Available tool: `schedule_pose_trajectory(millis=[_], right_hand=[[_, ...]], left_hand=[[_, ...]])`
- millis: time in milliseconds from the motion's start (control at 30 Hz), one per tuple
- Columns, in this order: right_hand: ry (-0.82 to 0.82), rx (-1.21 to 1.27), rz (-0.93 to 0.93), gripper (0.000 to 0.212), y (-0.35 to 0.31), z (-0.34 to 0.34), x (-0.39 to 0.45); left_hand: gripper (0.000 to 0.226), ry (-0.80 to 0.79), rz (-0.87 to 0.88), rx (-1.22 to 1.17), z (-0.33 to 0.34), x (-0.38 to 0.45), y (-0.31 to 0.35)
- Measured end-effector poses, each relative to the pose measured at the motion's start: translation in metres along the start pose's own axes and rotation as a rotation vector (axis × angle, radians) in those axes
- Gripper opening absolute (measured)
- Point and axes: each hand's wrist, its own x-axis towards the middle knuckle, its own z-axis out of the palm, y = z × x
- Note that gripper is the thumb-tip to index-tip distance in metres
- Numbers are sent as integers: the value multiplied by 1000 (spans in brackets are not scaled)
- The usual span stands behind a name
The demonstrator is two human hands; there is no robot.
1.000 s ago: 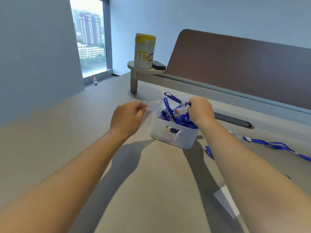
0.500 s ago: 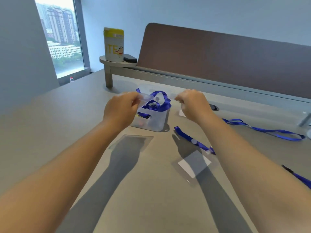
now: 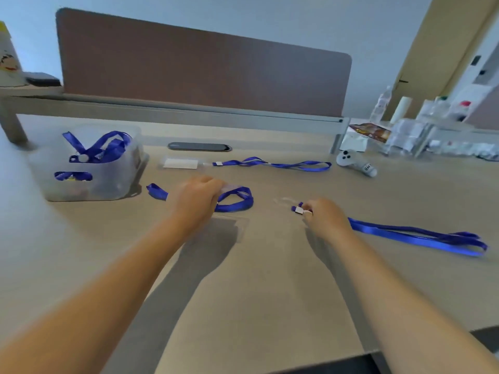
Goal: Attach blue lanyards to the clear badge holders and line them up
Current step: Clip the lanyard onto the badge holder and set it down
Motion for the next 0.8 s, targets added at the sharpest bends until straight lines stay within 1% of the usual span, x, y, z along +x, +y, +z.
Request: schedule_pose_trajectory(millis=[33, 100, 200, 267, 367, 533, 633, 700, 733, 800], right_hand=[[11, 11, 23, 21, 9, 3, 3], [35, 48, 41, 20, 19, 7, 10], [66, 83, 1, 22, 24, 14, 24], [81, 56, -42, 22, 21, 19, 32], [89, -32, -111, 26, 18, 25, 39], [104, -119, -188, 32, 15, 24, 44], [110, -166, -201, 27, 9, 18, 40], [105, -78, -146, 20, 5, 13, 38], [103, 47, -102, 18, 3, 11, 38], [118, 386, -39, 20, -1, 4, 39]], left_hand=[[21, -12, 0, 2, 6, 5, 5], [24, -38, 25, 35, 16, 15, 14], [31, -32, 59, 62, 30, 28, 19], [34, -32, 51, 77, 38, 34, 21], [33, -20, 31, 68, 46, 39, 23], [33, -102, -1, 104, 50, 41, 21], [32, -93, -3, 93, 46, 40, 22], [32, -80, -2, 92, 41, 39, 22], [31, -69, 0, 91, 39, 39, 21], [29, -33, -2, 68, 35, 38, 19]])
